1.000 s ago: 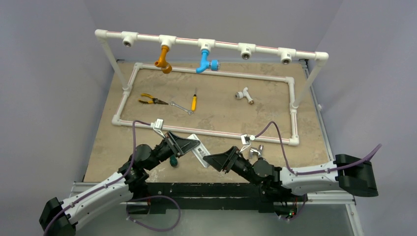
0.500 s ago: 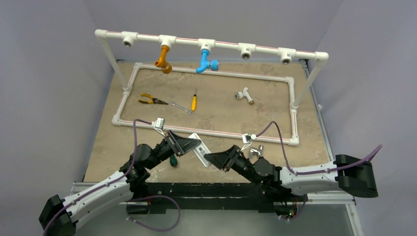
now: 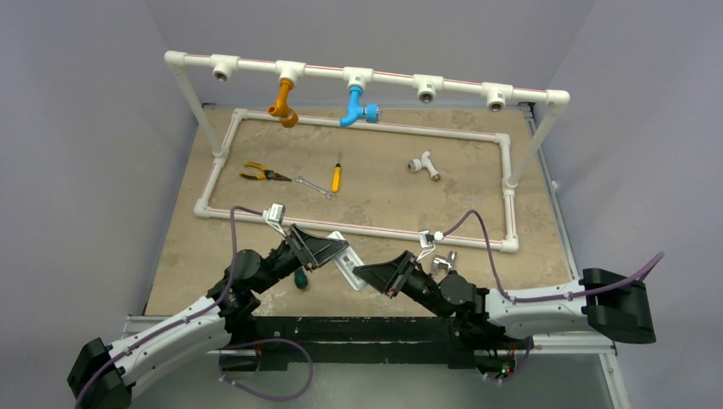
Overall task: Load the batteries into the remote control
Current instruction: Load the battery cover into the remote control, then place the remote control at the center of the board.
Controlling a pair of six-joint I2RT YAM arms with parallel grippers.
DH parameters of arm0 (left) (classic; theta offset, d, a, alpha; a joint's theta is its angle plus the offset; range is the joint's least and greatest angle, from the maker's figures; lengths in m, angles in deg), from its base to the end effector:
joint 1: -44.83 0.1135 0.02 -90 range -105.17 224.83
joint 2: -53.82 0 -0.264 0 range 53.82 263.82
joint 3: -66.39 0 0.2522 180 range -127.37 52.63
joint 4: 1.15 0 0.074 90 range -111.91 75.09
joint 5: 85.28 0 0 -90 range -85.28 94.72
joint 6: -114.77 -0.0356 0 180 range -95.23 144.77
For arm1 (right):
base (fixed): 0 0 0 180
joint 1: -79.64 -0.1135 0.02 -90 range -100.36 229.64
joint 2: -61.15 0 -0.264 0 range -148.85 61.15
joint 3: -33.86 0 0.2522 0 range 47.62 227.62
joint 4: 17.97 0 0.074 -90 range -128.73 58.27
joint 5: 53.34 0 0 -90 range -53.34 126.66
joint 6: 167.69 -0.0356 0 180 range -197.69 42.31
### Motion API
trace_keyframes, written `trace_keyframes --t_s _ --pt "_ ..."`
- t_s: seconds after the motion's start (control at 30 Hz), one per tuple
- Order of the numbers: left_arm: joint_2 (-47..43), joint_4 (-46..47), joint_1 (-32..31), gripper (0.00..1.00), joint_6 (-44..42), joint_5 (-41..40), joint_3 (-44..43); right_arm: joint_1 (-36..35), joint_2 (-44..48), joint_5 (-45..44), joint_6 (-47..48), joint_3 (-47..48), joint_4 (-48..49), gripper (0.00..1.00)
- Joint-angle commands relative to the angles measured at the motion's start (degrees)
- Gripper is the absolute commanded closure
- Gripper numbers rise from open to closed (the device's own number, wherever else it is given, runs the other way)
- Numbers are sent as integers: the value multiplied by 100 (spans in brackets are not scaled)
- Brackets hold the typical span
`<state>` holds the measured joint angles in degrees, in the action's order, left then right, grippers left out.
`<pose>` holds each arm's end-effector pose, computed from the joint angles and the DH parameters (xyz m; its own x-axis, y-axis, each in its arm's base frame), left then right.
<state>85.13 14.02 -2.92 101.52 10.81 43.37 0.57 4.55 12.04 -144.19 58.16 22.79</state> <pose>0.0998 -0.1155 0.2274 -0.7669 -0.5952 -0.2399 0.2633 0.0491 -0.9635 0.0512 0.1867 0.2148 -0.7358 0.5867 -0.3382 -0.3503 0.0976 0.9315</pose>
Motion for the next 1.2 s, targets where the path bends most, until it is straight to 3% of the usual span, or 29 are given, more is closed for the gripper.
trace_keyframes --t_s 0.0,0.07,0.17,0.2,0.37,0.57,0.67,0.8,0.9,1.17 --pt "-71 121 -20 52 -177 56 -240 15 99 16 59 253 -430 100" --pt "-94 8 -24 39 -195 45 -268 20 133 1 90 291 -481 100" --pt "-146 -249 -20 2 -265 36 -353 18 251 -80 209 382 -779 100" --pt "-151 -399 -17 0 -321 53 -409 18 319 -130 259 431 -977 100" --pt "-266 -2419 -28 0 -917 73 -1126 18 792 -684 837 991 -3085 100" --pt "-707 -4077 -18 0 -1359 -264 -1412 22 1142 -1710 1467 1565 -5216 100" --pt "-753 -4487 -16 0 -1429 -371 -1493 20 742 -2203 1823 1958 -6314 100" --pt "-699 -4632 -15 0 -1452 -399 -1517 22 -308 -3082 1521 2765 -8180 100" --pt "-675 -4626 -17 0 -1469 -389 -1525 9 -928 -3467 1389 3050 -8695 100" --pt "-776 -4789 -19 0 -1541 -467 -1518 15 -1678 -4187 1350 3453 -8991 100"
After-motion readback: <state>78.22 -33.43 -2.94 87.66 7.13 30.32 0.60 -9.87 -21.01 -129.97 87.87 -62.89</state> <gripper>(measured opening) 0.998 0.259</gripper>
